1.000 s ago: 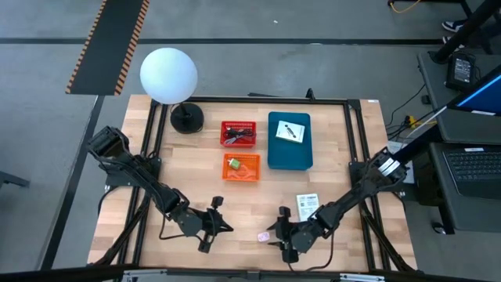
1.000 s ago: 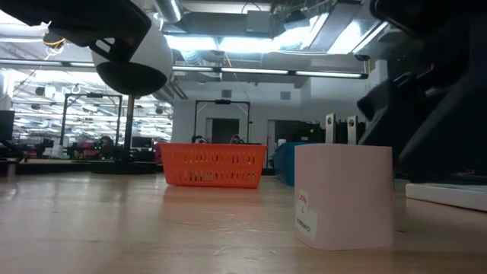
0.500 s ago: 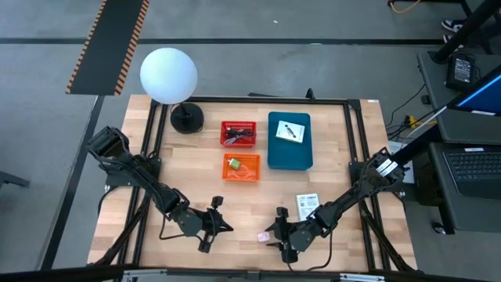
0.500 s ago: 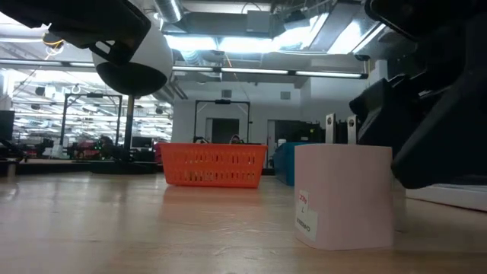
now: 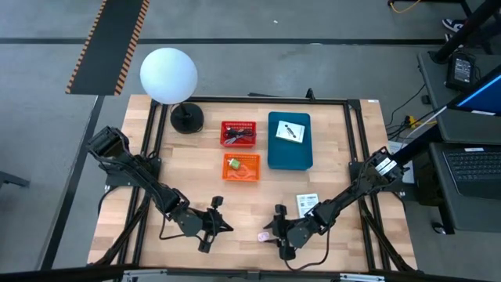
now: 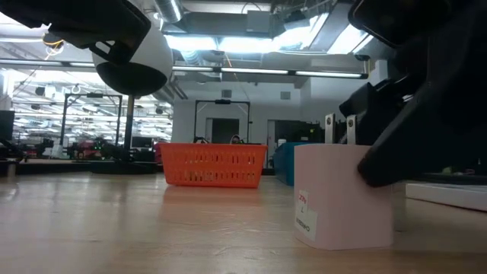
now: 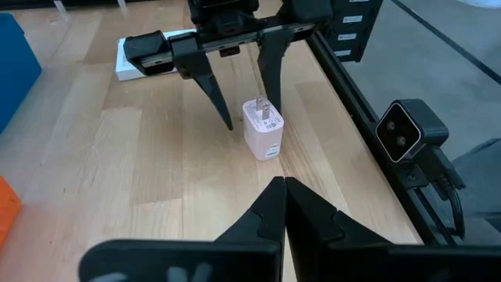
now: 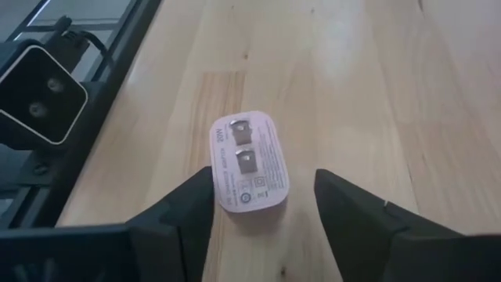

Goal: Pick and place items into bin
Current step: Put the pink charger adapter into the orange bin

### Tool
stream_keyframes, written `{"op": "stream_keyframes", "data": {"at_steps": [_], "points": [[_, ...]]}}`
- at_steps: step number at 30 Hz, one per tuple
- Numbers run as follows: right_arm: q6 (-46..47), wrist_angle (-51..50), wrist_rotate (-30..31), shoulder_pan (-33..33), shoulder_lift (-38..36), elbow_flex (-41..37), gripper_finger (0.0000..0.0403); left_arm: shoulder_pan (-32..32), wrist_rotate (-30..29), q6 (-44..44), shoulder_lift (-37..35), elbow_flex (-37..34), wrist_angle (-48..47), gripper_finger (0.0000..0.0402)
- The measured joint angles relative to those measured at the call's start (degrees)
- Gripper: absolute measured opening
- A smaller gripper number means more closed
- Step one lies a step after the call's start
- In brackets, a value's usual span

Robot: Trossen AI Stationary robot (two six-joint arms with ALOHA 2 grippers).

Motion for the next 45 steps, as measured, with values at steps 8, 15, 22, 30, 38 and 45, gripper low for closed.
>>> {"op": "stream_keyframes", "data": {"at_steps": [8, 15, 22, 30, 38, 45], "points": [[-3.0, 0.0, -0.6, -0.2, -0.1, 0.0, 0.0086, 0.0, 0.0, 0.0, 0.0, 0.0, 0.0, 0.0001], [-4.3, 0.1, -0.9, -1.1, -0.1, 0.0, 0.0083, 0.0, -0.1, 0.0, 0.0, 0.0, 0.0, 0.0008], [-4.4, 0.2, -2.1, -2.2, -0.8, 0.0, 0.0083, 0.0, -5.8, 0.0, 0.0, 0.0, 0.0, 0.0011], [-11.7, -4.6, -2.0, -3.9, -9.9, 0.0, 0.0083, 0.0, -11.3, 0.0, 0.0, 0.0, 0.0, 0.0023], [-16.9, -7.4, -1.7, -7.0, -16.3, 0.0, 0.0083, 0.0, -16.5, -2.5, 0.0, 0.0, 0.1, 0.0064], [-18.0, -7.4, -1.8, -9.4, -17.2, -0.1, 0.0083, 0.0, -17.8, -1.8, 0.0, 0.0, 0.4, 0.0132]]}}
